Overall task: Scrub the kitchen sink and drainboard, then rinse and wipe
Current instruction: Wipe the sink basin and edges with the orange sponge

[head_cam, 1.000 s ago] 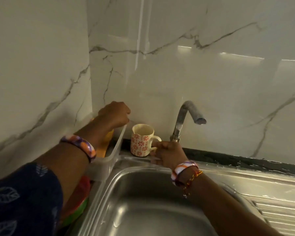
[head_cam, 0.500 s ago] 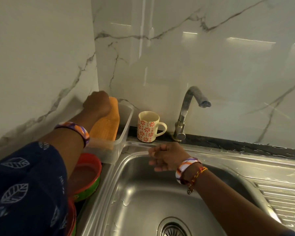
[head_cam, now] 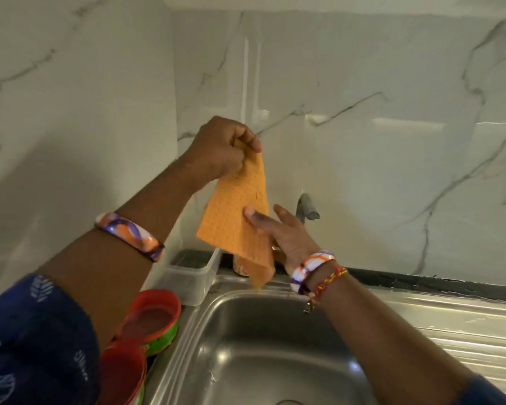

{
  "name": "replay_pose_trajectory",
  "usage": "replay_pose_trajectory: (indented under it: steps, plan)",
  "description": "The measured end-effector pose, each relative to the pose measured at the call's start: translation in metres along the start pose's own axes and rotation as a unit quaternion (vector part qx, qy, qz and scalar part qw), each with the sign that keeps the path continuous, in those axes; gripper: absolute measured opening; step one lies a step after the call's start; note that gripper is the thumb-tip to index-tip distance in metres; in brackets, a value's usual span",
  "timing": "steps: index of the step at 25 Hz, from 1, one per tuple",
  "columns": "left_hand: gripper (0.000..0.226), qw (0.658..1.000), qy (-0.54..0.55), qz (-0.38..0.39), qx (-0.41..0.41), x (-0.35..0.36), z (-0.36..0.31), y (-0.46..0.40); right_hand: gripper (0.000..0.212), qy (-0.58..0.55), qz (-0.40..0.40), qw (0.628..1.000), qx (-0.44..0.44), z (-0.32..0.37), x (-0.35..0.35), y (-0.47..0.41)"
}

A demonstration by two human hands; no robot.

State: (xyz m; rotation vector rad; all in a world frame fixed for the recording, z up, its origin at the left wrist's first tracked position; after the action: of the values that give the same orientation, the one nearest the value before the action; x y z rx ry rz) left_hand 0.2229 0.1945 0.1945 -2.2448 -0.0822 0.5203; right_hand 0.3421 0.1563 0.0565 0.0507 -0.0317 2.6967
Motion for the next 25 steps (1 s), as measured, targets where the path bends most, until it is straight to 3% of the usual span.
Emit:
replay_pose_trajectory:
  steps: [2,4,6,9,11,13,15,16,20,22,25]
  plan:
    - [0.039,0.995,0.073,0.063,-0.027,0.013,-0.023,0.022,0.107,-0.108,0.061,0.989,0.076,-0.004,-0.010,0.020]
    - [0.039,0.986,0.099,0.111,-0.072,0.028,-0.030,0.045,0.098,-0.141,0.070,0.983,0.092,-0.012,-0.032,0.035]
    - [0.050,0.979,0.082,0.136,-0.127,0.045,-0.026,0.066,0.090,-0.105,0.022,0.991,0.079,-0.021,-0.061,0.042]
    - [0.066,0.969,0.034,0.141,-0.199,0.070,-0.017,0.104,0.054,-0.106,-0.062,0.989,0.079,-0.026,-0.111,0.050]
    - [0.079,0.948,0.045,0.162,-0.270,0.091,-0.011,0.137,0.050,-0.136,-0.095,0.982,0.090,-0.026,-0.140,0.061]
    - [0.090,0.866,0.160,0.231,-0.413,0.117,-0.012,0.172,0.054,-0.170,-0.103,0.975,0.103,-0.028,-0.163,0.071]
    - [0.070,0.773,0.272,0.268,-0.506,0.141,-0.037,0.201,0.055,-0.170,-0.125,0.971,0.112,-0.030,-0.195,0.086]
    - [0.057,0.763,0.285,0.261,-0.518,0.144,-0.039,0.206,0.050,-0.173,-0.136,0.969,0.117,-0.032,-0.199,0.089]
    - [0.018,0.816,0.252,0.244,-0.459,0.161,-0.082,0.233,0.031,-0.197,-0.173,0.955,0.142,-0.036,-0.244,0.118]
    - [0.017,0.865,0.155,0.272,-0.392,0.163,-0.100,0.243,0.014,-0.173,-0.171,0.959,0.148,-0.038,-0.256,0.133]
    - [0.011,0.914,0.069,0.224,-0.332,0.157,-0.116,0.237,0.014,-0.168,-0.169,0.961,0.144,-0.043,-0.261,0.148]
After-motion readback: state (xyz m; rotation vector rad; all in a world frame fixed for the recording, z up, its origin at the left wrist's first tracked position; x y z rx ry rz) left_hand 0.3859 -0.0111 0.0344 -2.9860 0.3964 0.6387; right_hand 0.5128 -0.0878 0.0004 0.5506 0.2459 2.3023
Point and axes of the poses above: each hand's wrist, its own y-axis away from the middle knuckle, its own x-axis out of the palm, z = x × y, the point moved 5 cm from there along -y, towards the middle knuckle, and after that the axes turned 15 degrees about -z, right-handed, at the moved point
